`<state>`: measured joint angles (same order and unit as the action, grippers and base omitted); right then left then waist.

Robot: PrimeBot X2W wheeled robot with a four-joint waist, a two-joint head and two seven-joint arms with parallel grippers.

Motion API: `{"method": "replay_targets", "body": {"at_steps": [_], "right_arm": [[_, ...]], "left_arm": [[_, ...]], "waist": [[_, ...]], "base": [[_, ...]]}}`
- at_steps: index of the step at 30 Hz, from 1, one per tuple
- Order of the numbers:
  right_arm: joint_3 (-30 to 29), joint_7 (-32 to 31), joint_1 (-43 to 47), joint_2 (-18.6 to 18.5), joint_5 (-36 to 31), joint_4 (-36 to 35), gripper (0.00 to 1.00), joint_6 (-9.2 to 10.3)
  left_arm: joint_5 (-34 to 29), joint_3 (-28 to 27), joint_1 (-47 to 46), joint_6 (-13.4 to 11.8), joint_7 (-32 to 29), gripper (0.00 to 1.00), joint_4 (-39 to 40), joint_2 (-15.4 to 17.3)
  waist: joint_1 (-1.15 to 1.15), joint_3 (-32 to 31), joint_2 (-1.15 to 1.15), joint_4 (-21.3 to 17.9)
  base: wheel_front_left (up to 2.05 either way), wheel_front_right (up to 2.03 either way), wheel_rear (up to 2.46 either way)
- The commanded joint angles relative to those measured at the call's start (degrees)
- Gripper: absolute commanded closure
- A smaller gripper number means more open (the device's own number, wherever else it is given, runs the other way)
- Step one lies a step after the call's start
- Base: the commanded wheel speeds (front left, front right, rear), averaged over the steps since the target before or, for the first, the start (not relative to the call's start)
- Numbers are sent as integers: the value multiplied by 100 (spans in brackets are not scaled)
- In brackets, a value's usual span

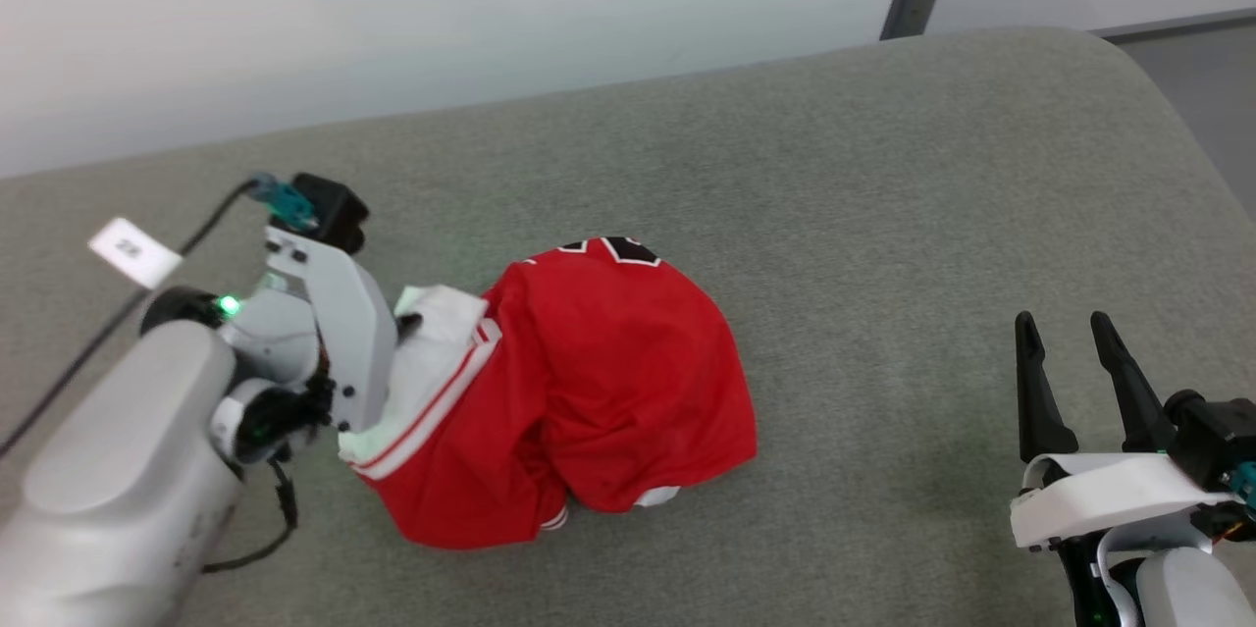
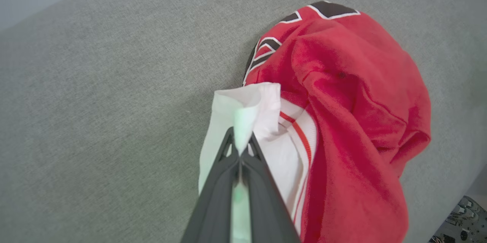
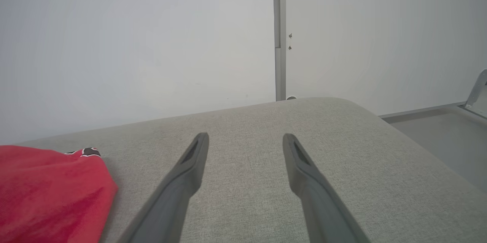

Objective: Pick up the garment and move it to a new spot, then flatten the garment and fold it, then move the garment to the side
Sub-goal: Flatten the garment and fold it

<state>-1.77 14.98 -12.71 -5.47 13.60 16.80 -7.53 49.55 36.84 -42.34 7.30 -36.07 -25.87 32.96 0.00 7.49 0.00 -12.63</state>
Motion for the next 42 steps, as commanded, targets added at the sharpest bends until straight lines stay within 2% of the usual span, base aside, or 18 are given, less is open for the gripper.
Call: {"method": "replay_targets", "body": {"at_steps": [1, 6, 14, 22, 29, 37, 38, 39, 41, 42], "right_arm": [[-24, 25, 53, -27, -23, -12, 0, 8], [-56, 25, 121, -46, -29, -17, 0, 8], [-79, 25, 135, -93, -38, -2, 0, 8], [-65, 25, 95, -123, -50, 31, 0, 8], [-17, 25, 70, -129, -25, 62, 0, 8], [53, 25, 82, -175, 3, 95, 0, 8], [51, 25, 89, -183, 6, 102, 0, 8], [54, 25, 96, -190, 9, 106, 0, 8], [56, 25, 107, -198, 12, 113, 0, 8], [61, 25, 113, -209, 9, 116, 0, 8]], "left_arm": [[40, -58, -29, -42, 56, 100, 29, 54], [32, -235, 155, -212, 247, 100, 250, 308], [159, -643, 652, -649, 536, 100, 675, 840], [266, -937, 1300, -991, 800, 100, 628, 1275], [278, -940, 1696, -1129, 948, 100, 175, 1342], [269, -818, 1781, -1024, 1108, 100, -415, 1113], [262, -798, 1772, -986, 1130, 93, -463, 1077], [285, -795, 1762, -965, 1140, 57, -521, 1035], [292, -768, 1732, -921, 1178, 0, -602, 976], [275, -747, 1707, -894, 1186, 0, -639, 950]], "waist": [[0, -30, 0, 68], [0, -80, 0, 275], [0, -133, 0, 669], [0, -173, 0, 884], [0, -197, 0, 918], [0, -222, 0, 888], [0, -229, 0, 889], [0, -235, 0, 893], [0, -246, 0, 911], [0, -257, 0, 927]], "base": [[0, 0, 0], [0, 0, 0], [0, 0, 0], [0, 0, 0], [0, 0, 0], [0, 0, 0], [0, 0, 0], [0, 0, 0], [0, 0, 0], [0, 0, 0]]}}
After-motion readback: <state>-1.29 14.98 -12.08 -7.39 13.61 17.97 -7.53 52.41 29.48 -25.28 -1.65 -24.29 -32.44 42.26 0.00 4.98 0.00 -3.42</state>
